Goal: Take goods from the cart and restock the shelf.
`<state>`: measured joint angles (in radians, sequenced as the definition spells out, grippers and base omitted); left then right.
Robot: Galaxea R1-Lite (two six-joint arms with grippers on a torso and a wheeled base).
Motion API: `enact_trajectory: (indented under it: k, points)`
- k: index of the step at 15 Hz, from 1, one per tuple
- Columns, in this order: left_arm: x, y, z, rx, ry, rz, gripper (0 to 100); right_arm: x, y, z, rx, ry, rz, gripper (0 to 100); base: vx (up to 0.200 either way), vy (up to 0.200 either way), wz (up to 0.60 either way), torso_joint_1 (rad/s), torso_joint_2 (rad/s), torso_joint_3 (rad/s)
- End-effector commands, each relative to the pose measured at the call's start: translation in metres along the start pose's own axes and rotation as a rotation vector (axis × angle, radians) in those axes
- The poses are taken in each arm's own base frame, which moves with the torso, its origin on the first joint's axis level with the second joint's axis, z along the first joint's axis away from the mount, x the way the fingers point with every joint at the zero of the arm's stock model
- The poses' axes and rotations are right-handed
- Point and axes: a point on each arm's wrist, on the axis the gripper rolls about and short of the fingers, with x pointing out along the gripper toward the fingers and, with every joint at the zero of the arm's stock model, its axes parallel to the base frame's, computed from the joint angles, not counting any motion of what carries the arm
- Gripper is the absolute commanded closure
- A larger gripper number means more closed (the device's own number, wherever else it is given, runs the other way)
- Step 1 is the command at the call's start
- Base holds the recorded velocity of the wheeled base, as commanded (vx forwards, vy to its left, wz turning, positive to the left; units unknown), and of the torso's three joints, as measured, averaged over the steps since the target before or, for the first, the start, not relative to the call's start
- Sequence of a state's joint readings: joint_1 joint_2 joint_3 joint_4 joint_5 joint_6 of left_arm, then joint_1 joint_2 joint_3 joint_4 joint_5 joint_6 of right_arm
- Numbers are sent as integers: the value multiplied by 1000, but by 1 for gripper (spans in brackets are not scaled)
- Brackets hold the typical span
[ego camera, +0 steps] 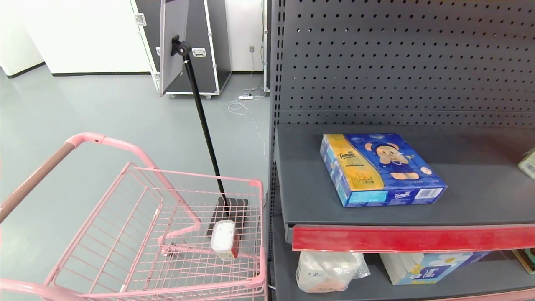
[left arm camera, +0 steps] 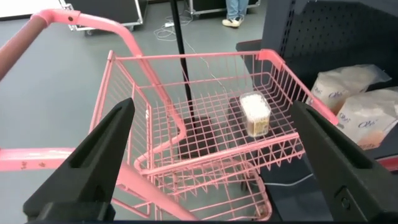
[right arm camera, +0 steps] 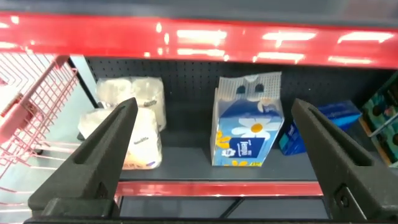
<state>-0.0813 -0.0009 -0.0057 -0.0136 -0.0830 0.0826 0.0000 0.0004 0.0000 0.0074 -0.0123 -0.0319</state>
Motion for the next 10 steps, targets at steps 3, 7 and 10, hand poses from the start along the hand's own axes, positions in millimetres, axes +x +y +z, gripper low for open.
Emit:
enact_trajectory:
  k: [3, 7, 10]
  points:
    - [0, 0, 0, 0, 0, 0, 0, 0, 0, 0, 0, 1, -1, 0, 0, 0, 0, -181, 502, 329]
    - [0, 0, 0, 0, 2, 0, 0, 0, 0, 0, 0, 1, -1, 0, 0, 0, 0, -176, 543, 371]
    - [0, 0, 0, 0, 2, 0, 0, 0, 0, 0, 0, 1, -1, 0, 0, 0, 0, -144, 523, 372]
